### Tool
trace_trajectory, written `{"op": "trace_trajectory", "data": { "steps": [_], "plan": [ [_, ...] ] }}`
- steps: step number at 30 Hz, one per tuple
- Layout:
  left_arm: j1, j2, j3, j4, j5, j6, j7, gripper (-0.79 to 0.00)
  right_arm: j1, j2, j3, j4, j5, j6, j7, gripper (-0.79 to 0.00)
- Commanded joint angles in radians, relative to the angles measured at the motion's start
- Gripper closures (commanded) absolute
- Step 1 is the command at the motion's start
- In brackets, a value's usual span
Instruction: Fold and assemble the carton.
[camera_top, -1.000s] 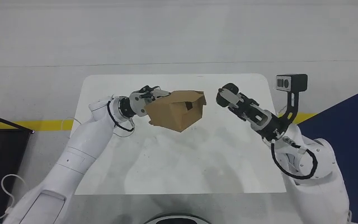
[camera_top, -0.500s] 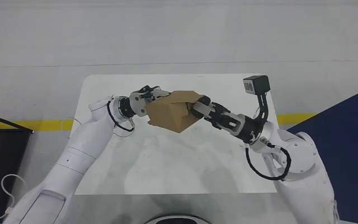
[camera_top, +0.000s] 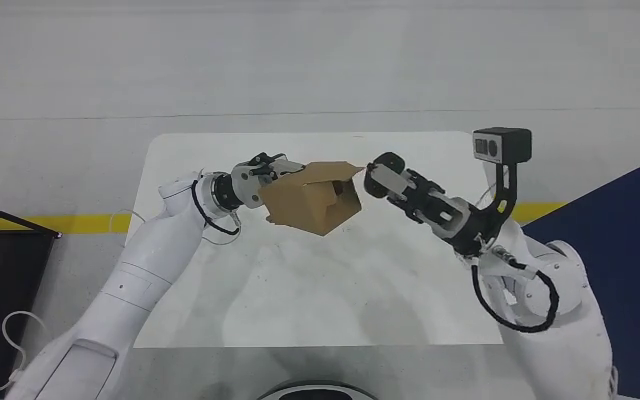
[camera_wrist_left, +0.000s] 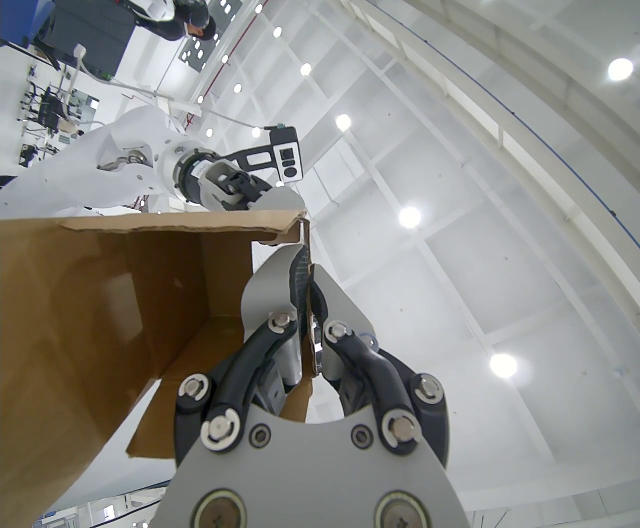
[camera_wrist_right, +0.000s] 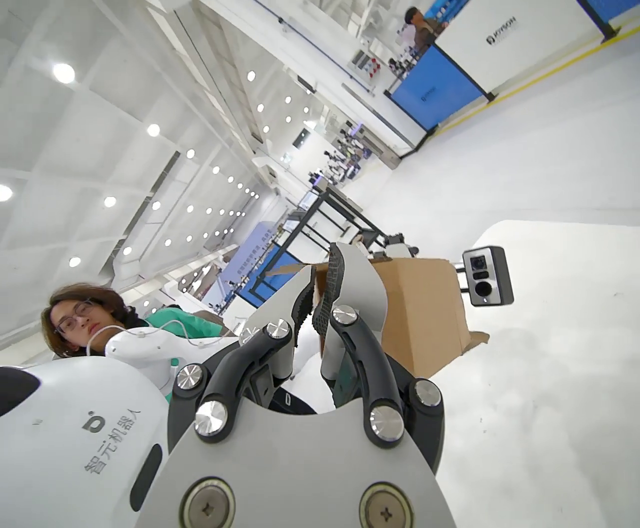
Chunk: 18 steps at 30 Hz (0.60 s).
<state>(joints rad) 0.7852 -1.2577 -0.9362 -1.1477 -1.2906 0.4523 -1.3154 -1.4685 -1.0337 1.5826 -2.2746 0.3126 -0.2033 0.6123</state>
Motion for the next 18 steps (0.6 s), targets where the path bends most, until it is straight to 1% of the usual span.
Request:
{"op": "trace_trajectory", "data": {
  "steps": [1,3,5,7,8,13,18],
  "plan": [
    [0.000,0.000,0.000,0.000,0.000,0.000,0.000,0.000,-0.021,0.000,0.034,-0.031,0.033,-0.033,0.006,0.000],
    [0.000,0.000,0.000,0.000,0.000,0.000,0.000,0.000,-0.039,0.001,0.053,-0.073,0.042,-0.048,0.021,0.000],
    [0.000,0.000,0.000,0.000,0.000,0.000,0.000,0.000,-0.033,0.002,0.051,-0.075,0.037,-0.065,0.049,0.000],
    [0.000,0.000,0.000,0.000,0.000,0.000,0.000,0.000,-0.013,0.003,0.037,-0.075,0.015,-0.048,0.064,0.000],
    [0.000,0.000,0.000,0.000,0.000,0.000,0.000,0.000,0.000,0.003,0.023,-0.075,0.006,-0.026,0.070,0.000],
    [0.000,0.000,0.000,0.000,0.000,0.000,0.000,0.000,0.088,0.003,-0.058,-0.064,-0.051,0.150,0.072,0.000],
    [0.000,0.000,0.000,0.000,0.000,0.000,0.000,0.000,0.150,0.002,-0.106,-0.039,-0.078,0.220,0.076,0.000]
  ]
}}
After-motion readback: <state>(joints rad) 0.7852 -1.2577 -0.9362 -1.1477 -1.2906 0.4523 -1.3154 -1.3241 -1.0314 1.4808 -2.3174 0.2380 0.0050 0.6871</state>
